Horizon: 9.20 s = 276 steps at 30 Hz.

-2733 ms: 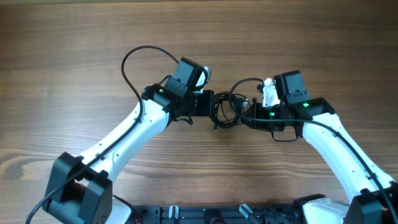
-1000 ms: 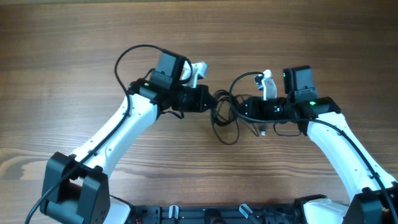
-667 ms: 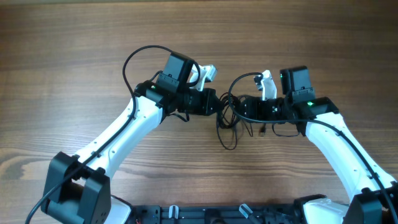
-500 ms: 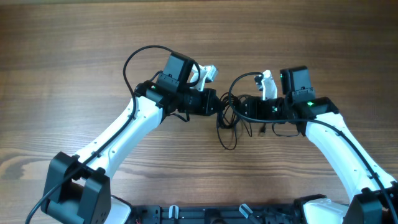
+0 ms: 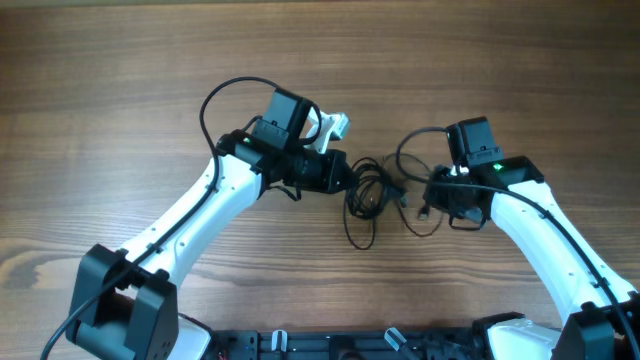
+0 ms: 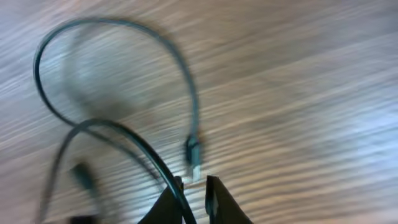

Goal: Untangle cables

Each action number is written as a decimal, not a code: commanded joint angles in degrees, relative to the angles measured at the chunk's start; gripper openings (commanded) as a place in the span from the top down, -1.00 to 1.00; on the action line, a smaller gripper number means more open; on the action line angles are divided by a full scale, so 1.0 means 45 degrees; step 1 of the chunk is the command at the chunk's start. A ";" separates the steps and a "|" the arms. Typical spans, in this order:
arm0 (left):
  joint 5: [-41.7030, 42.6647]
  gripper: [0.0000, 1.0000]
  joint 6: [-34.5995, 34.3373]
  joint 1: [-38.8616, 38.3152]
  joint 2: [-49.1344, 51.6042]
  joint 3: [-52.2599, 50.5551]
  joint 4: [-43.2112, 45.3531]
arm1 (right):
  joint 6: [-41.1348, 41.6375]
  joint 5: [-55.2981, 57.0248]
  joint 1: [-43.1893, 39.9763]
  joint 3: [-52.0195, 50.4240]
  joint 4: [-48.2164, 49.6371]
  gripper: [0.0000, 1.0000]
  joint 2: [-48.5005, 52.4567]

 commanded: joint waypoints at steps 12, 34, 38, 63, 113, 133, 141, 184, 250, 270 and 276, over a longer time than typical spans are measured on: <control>-0.0544 0.92 0.0627 0.0612 -0.0073 -0.0005 -0.0403 | -0.4046 -0.5566 -0.0063 -0.0019 0.2375 -0.53 0.0126; 0.3220 0.92 0.1005 0.0631 -0.0073 -0.0005 0.1375 | -0.7053 -0.9136 -0.0039 -0.0019 0.4677 -0.17 0.0126; 0.3293 0.92 0.1005 0.0631 -0.0073 -0.0005 0.1384 | -0.7053 -0.9141 -0.0039 -0.0019 0.4517 0.12 0.0126; -0.2841 0.92 0.0962 0.2448 -0.0073 -0.0005 -0.1817 | -0.1073 -0.0117 -0.0044 -0.0019 0.1477 0.91 0.0126; -0.2040 -0.01 0.2220 0.2506 -0.0068 -0.0019 -0.2574 | -0.4760 -0.5226 -0.0044 -0.0019 0.3036 -0.36 0.0126; -0.5892 0.06 0.0355 -0.0816 -0.0044 -0.0053 -0.2953 | -0.4755 -0.5226 -0.0044 -0.0019 0.2900 -0.36 0.0126; -0.7033 0.01 0.0131 -0.2025 0.0627 -0.0053 -0.2890 | -0.4760 -0.5221 -0.0044 -0.0019 0.2783 -0.36 0.0126; -0.7543 0.14 0.0126 -0.3721 0.3031 -0.0442 -0.1855 | -0.4299 -0.4741 -0.0044 -0.0019 0.2603 -0.36 0.0126; -0.4381 0.92 0.0617 -0.3215 -0.2069 -0.0092 -0.1039 | -0.4391 -1.0953 -0.0005 -0.0019 0.4036 -0.50 0.0126; -0.3487 0.92 0.0622 -0.3201 -0.2458 -0.0087 -0.0257 | -0.4376 -1.0025 -0.0005 -0.0019 0.3706 0.68 0.0126; -0.3526 0.92 0.0622 -0.2380 -0.2506 -0.0092 -0.0923 | -0.4158 -0.8267 -0.0005 -0.0019 0.3060 0.70 0.0126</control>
